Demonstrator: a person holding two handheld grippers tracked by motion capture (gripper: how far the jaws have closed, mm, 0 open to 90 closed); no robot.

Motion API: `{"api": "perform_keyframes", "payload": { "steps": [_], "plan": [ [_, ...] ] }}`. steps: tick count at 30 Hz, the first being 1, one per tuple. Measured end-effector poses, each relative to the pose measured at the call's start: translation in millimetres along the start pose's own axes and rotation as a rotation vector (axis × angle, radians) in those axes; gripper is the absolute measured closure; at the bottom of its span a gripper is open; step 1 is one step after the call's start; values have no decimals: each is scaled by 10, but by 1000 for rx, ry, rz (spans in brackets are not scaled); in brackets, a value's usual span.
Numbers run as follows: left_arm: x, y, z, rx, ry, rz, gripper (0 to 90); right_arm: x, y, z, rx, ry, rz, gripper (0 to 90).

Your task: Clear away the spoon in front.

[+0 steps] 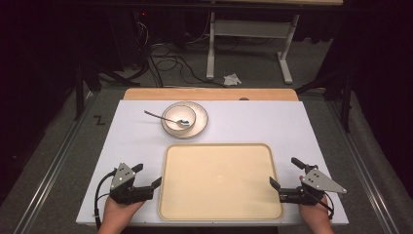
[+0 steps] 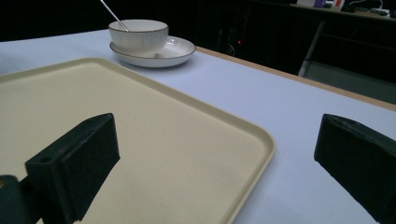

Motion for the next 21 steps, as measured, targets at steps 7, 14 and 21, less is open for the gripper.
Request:
{"api": "perform_keyframes", "payload": {
  "steps": [7,14,21],
  "plan": [
    [-28,-16,-15,-5,4,-9,160,-18,14,24,-22,4,-2,23],
    [-20,19,-23,-6,-6,0,160,-30,-8,18,-23,9,-13,46],
    [-18,27,-35,-7,-2,3,160,-37,-15,6,-31,24,-25,157]
  ]
}}
Point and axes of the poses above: each handheld gripper's, and its own axes: y roughly backward along the jaws, x roughly out of its top, z roughly to its right, the point moved 4 cm from there along -y, roughly forward along the jaws, and after that the axes turned 6 degrees about -y, right-handed, at the moved point
